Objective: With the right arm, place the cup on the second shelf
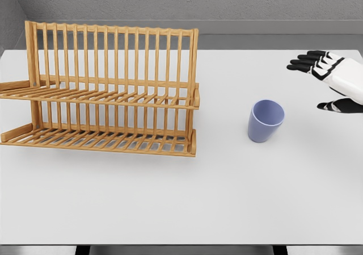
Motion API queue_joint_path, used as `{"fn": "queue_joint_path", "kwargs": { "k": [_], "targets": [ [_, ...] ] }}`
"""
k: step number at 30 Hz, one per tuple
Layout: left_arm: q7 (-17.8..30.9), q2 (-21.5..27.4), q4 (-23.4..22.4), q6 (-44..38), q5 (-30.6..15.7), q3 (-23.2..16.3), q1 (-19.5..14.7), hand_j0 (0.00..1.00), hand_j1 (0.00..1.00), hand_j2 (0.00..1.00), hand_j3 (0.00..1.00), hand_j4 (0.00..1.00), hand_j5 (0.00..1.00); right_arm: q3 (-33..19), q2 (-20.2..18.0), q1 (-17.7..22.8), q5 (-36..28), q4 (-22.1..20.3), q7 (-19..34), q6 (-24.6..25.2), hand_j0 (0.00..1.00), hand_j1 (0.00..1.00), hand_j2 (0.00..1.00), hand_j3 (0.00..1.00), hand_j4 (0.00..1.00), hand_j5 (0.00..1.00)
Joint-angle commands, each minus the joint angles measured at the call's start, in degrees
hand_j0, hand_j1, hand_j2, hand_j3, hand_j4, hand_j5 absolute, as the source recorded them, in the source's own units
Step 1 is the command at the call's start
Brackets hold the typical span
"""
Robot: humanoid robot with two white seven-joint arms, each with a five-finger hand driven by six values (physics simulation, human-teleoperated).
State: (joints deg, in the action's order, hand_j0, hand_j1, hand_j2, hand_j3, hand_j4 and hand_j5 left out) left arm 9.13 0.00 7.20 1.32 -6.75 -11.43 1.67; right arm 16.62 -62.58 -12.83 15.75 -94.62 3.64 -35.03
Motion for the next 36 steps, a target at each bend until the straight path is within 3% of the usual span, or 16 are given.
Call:
{"fn": "queue_joint_path", "kwargs": {
  "k": [1,7,11,14,17,19,23,36],
  "targets": [
    [0.0,0.0,0.0,0.0,0.0,0.0,0.0,1.0,1.0,1.0,1.0,1.0,1.0,0.1,-0.1,-0.1,-0.4,-0.1,0.0,0.0,1.0,1.0,1.0,1.0,1.0,1.0],
    [0.0,0.0,0.0,0.0,0.0,0.0,0.0,1.0,1.0,1.0,1.0,1.0,1.0,2.8,-1.5,-0.4,-0.5,-2.1,0.4,0.0,1.0,1.0,1.0,1.0,1.0,1.0],
    [0.0,0.0,0.0,0.0,0.0,0.0,0.0,1.0,1.0,1.0,1.0,1.0,1.0,3.5,-0.9,-4.5,-0.5,-2.7,21.8,0.0,1.0,1.0,1.0,1.0,1.0,1.0],
    [0.0,0.0,0.0,0.0,0.0,0.0,0.0,1.0,1.0,1.0,1.0,1.0,1.0,3.6,1.0,-9.1,-0.6,-2.8,31.3,0.0,1.0,1.0,1.0,1.0,1.0,1.0],
    [0.0,0.0,0.0,0.0,0.0,0.0,0.0,1.0,1.0,1.0,1.0,1.0,1.0,6.6,2.1,-13.1,-0.6,-2.7,31.4,0.0,1.0,1.0,1.0,1.0,1.0,1.0],
    [0.0,0.0,0.0,0.0,0.0,0.0,0.0,1.0,1.0,1.0,1.0,1.0,1.0,13.0,4.4,-19.8,-0.7,-2.5,31.4,0.0,1.0,1.0,1.0,1.0,1.0,1.0],
    [0.0,0.0,0.0,0.0,0.0,0.0,0.0,1.0,1.0,1.0,1.0,1.0,1.0,20.3,6.8,-24.8,-0.6,-2.1,31.4,0.0,1.0,1.0,1.0,1.0,1.0,1.0],
    [0.0,0.0,0.0,0.0,0.0,0.0,0.0,1.0,1.0,1.0,1.0,1.0,1.0,21.0,7.2,-25.7,-0.5,-0.1,31.4,0.0,1.0,1.0,1.0,1.0,1.0,1.0]
  ]
}}
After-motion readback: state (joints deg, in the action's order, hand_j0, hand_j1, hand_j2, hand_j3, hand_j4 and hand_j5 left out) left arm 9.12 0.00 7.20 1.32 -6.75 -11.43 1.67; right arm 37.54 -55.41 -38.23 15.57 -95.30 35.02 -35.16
